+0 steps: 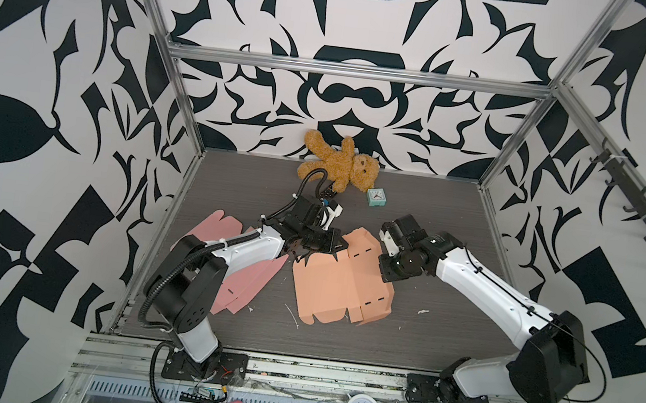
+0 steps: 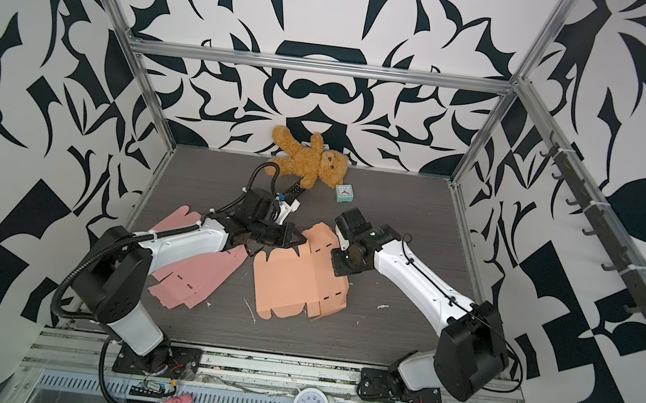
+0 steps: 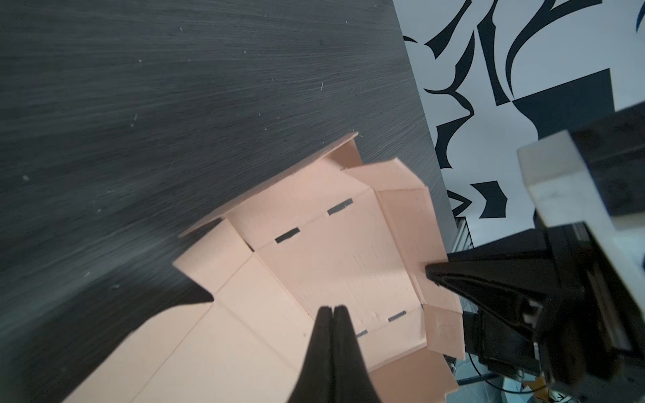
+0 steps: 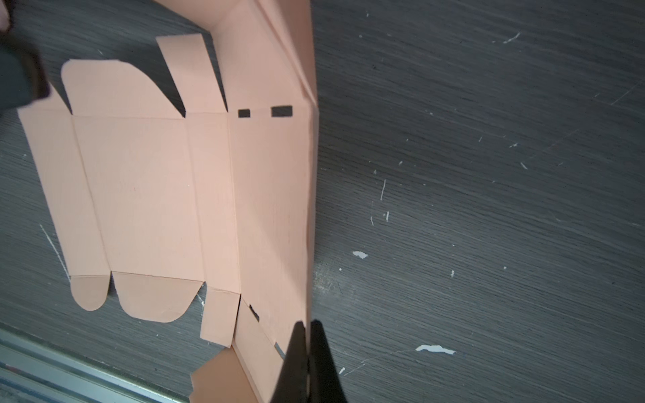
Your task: Fold the paper box
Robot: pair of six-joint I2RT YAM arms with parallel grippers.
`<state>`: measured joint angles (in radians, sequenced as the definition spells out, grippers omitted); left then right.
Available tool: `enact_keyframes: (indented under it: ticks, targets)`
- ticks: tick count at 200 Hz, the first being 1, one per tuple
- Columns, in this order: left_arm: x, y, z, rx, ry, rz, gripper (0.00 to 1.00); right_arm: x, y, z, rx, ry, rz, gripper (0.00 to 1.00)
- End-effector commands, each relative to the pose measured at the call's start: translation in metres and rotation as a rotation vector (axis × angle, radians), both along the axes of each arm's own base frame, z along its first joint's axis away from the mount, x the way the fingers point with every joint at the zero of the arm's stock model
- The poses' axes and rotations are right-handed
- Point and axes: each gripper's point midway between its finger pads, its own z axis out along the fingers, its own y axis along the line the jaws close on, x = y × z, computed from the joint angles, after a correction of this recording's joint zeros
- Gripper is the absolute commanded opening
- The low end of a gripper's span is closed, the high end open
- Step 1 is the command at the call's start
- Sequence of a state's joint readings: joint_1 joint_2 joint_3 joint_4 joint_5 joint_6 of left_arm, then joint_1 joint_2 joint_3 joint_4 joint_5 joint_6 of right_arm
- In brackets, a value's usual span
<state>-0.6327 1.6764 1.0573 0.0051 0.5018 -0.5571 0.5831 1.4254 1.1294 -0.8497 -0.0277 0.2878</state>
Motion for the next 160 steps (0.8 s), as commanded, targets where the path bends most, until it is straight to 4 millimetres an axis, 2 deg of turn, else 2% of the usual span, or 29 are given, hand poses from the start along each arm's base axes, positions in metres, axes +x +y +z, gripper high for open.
enact_keyframes:
  ticks: [1, 90, 143, 160]
  targets:
    - [0.007, -0.017, 0.005, -0.027, -0.013, -0.006, 0.03, 0.002, 0.000, 0.017, 0.000, -0.044, 0.005, 0.00]
    - [0.048, -0.036, -0.013, -0.002, -0.014, 0.063, 0.00, -0.003, 0.006, 0.021, 0.022, -0.054, 0.025, 0.00]
    - [0.059, -0.040, -0.006, 0.012, -0.056, 0.059, 0.01, -0.007, 0.007, 0.018, 0.024, -0.046, 0.032, 0.00]
    - [0.057, -0.043, 0.000, 0.011, -0.077, 0.037, 0.02, -0.007, 0.007, 0.017, 0.023, -0.046, 0.031, 0.00]
